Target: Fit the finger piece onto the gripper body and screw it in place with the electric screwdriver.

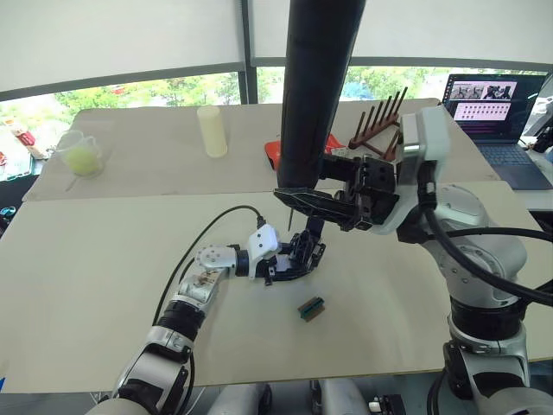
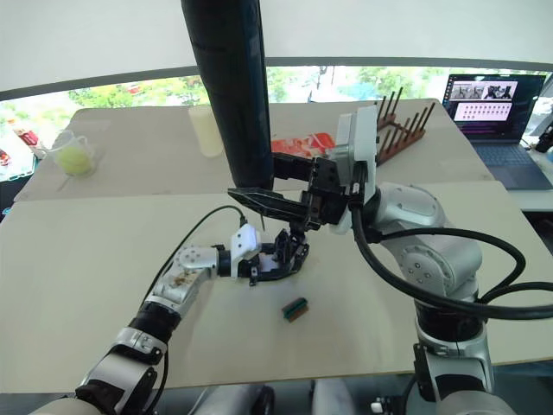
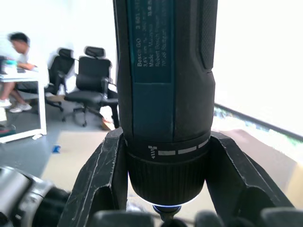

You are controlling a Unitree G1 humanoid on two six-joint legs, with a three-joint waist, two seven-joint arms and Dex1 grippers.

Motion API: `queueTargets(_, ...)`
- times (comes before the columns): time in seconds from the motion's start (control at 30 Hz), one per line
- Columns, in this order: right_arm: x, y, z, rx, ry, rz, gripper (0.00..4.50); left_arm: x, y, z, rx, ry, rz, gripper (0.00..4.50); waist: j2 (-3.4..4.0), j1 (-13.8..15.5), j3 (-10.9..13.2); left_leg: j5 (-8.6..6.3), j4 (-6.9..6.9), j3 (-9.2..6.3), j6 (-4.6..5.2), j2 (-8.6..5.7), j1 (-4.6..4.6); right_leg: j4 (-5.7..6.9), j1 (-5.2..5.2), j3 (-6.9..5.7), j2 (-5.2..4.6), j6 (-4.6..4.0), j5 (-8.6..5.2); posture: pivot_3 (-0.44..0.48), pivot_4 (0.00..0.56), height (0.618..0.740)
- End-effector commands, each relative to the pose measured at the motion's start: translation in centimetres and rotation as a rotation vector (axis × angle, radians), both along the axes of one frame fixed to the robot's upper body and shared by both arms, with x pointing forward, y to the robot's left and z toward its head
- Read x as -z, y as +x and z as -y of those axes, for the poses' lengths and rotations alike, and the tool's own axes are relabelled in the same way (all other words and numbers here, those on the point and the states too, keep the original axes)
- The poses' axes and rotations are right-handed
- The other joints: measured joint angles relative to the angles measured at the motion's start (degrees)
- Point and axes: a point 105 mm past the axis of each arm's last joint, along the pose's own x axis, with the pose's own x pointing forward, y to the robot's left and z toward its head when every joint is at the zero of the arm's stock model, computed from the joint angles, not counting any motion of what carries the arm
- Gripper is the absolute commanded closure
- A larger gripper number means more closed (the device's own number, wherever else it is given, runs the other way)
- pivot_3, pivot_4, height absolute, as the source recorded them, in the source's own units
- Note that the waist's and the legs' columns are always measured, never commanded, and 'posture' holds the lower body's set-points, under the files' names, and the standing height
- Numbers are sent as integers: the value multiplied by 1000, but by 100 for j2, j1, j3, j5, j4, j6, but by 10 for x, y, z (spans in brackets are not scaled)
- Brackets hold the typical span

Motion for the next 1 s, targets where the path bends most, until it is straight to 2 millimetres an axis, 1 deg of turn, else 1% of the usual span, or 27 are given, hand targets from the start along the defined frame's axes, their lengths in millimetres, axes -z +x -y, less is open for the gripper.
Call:
queueTargets(0.03,-10,-7,2,-12,29,25,2596,2,2,-2,-10,15,-4,2228,0,1,0,0,0,0,0,0,0,0,0,1,-1,0,0,0,150,740)
queueTargets(0.07,-9,-8,3,-12,26,21,2596,3,2,-2,-10,19,-6,2228,0,3,0,0,0,0,0,0,0,1,0,0,0,0,0,0,150,740)
queueTargets(0.13,-12,-8,8,-17,31,-5,2596,3,3,-6,-16,24,-31,1197,0,2,0,0,-2,-1,0,1,0,2,-2,0,1,0,0,0,150,740)
queueTargets(0.2,-16,-9,13,-28,36,-46,2596,1,1,-11,-4,36,-30,343,0,-2,0,0,-3,-1,0,0,-1,2,-5,-1,0,0,0,0,150,740)
queueTargets(0.23,-17,-10,15,-33,37,-61,2596,1,0,-13,-2,41,-26,0,0,-3,0,0,-3,-1,0,0,-1,2,-5,0,0,0,0,0,150,740)
queueTargets(0.3,-20,-7,33,-25,35,-205,2596,-5,-5,-35,1,69,-18,0,0,-26,0,0,-4,-1,0,1,-2,1,-7,1,-4,0,0,0,150,740)
queueTargets(0.37,-19,-6,50,-2,27,-324,2596,-12,-15,-54,23,86,-28,0,1,-45,2,0,-12,0,0,5,-3,1,-13,8,-4,-1,0,0,150,740)
queueTargets(0.43,-10,-2,70,46,5,-504,2596,-19,-30,-71,56,114,-54,0,2,-33,3,0,-22,0,0,9,-4,0,-17,14,-5,-2,0,0,150,740)
queueTargets(0.47,-7,-2,77,61,-2,-564,2596,-21,-35,-76,66,124,-65,0,4,-23,4,0,-25,-1,0,12,-5,-2,-17,16,-6,-4,-1,0,150,740)
queueTargets(0.53,16,3,101,155,-74,-737,2596,-27,-48,-89,83,153,-95,0,6,13,7,-1,-29,-1,1,14,-6,-11,-15,21,-7,-5,-2,0,150,740)
queueTargets(0.6,51,9,128,295,-171,-936,2596,-30,-59,-101,94,196,-148,0,6,45,8,-7,-28,-3,11,14,-9,-23,-7,19,-16,-5,-2,0,150,740)
queueTargets(0.63,66,11,140,352,-206,-1007,2596,-32,-64,-105,103,210,-164,0,6,52,8,-9,-26,-3,15,12,-13,-25,-6,19,-19,-5,-2,0,150,740)
queueTargets(0.67,76,12,148,388,-227,-1051,2596,-33,-67,-107,110,218,-175,0,6,49,8,-12,-26,-1,19,12,-15,-36,-3,19,-19,-5,-2,0,150,740)
queueTargets(0.73,106,12,167,472,-307,-1166,2596,-38,-68,-111,88,224,-174,0,11,42,10,-14,-24,3,24,10,-10,-49,9,19,-19,-4,-2,0,150,740)
queueTargets(0.8,136,15,185,570,-399,-1223,2596,-42,-65,-114,56,225,-145,0,12,28,11,-15,-23,7,26,9,-8,-57,15,14,-18,4,4,0,150,740)
queueTargets(0.9,166,15,201,620,-508,-1253,2596,-47,-62,-116,20,212,-127,0,13,0,11,-15,-21,7,26,10,-6,-57,15,2,-15,7,6,0,150,740)
queueTargets(0.97,179,17,211,643,-574,-1230,2596,-48,-61,-119,2,207,-126,0,19,-20,15,-15,-22,8,24,10,-7,-56,12,-3,-11,8,6,0,150,740)
queueTargets(1.0,180,19,216,649,-591,-1209,2596,-48,-61,-120,-4,211,-126,0,19,-32,15,-14,-22,15,24,10,-3,-56,11,-1,-8,9,7,0,150,740)
